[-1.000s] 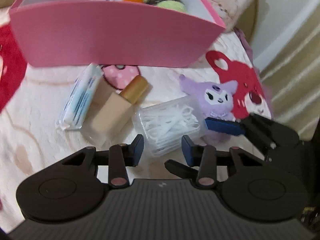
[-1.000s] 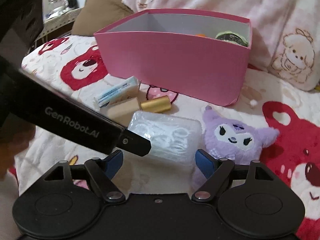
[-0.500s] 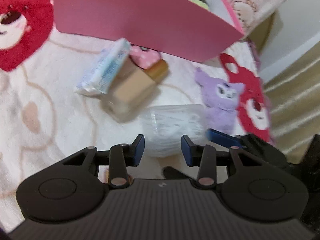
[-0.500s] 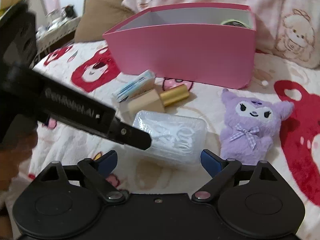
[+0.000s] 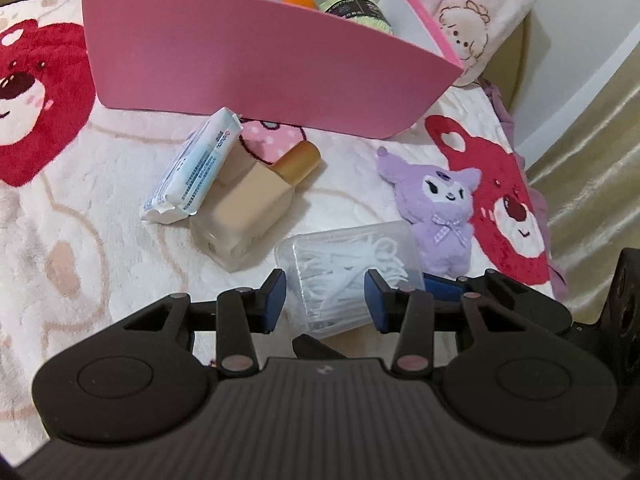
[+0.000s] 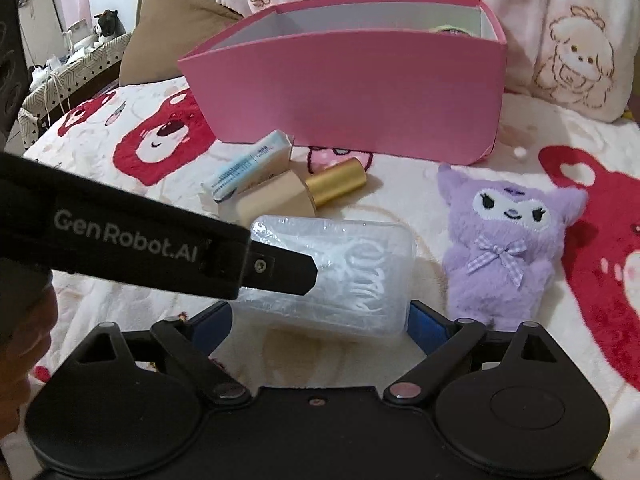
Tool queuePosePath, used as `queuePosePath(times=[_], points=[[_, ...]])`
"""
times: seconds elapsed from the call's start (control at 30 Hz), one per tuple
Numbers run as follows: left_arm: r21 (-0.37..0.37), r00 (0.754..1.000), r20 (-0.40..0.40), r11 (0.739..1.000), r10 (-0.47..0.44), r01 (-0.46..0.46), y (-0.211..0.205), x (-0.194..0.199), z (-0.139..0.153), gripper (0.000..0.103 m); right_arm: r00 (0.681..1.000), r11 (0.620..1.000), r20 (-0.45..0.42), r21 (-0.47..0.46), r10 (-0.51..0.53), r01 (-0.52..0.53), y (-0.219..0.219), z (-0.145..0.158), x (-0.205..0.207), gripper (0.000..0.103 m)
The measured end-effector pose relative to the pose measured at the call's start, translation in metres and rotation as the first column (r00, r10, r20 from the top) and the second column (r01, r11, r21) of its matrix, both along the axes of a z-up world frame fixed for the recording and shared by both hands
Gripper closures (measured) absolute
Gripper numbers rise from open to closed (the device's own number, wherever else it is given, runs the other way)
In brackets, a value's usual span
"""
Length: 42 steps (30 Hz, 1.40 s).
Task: Organize objects
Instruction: 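Move the left gripper to the clear cotton-swab box and grasp it, then lift the swab box with the left gripper and carry it into the pink box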
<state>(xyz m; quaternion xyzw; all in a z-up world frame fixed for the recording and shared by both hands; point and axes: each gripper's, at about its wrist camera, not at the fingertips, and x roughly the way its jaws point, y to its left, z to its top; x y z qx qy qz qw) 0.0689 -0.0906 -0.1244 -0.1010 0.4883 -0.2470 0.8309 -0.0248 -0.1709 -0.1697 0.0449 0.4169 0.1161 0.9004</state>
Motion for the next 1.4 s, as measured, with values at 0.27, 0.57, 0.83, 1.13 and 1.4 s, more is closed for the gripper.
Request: queuePosePath(times=[0.27, 0.57, 0.83, 1.13, 1.4], points=[[-0.041, 0.998, 0.068, 0.999, -0.005, 0.008, 0.02, -0.014, 0.038, 0.061, 0.997, 0.999, 0.074, -0.042, 0.009, -0.006, 0.011, 0.044, -0.013, 0.012], [-0.04, 0.989, 0.149, 0.999, -0.01, 0.016, 0.048, -0.026, 0.086, 0.061, 0.989, 0.993, 0.139, -0.112, 0.05, -0.034, 0.036, 0.096, -0.018, 0.025], [-0.061, 0.982, 0.185, 0.997, 0.047, -0.036, 0.074, -0.006, 0.122, 0.061, 0.988, 0.994, 0.137, -0.088, 0.077, -0.065, 0.048, 0.135, 0.008, 0.034], [-0.042, 0.984, 0.173, 0.998, 0.051, -0.044, 0.085, 0.054, 0.177, 0.061, 0.993, 0.996, 0.077, -0.039, 0.086, -0.083, 0.051, 0.188, 0.066, 0.041], [-0.017, 0.982, 0.185, 0.999, 0.042, -0.04, 0.075, 0.11, 0.189, 0.061, 0.993, 0.993, -0.048, 0.05, 0.109, -0.107, 0.032, 0.189, 0.125, 0.049]])
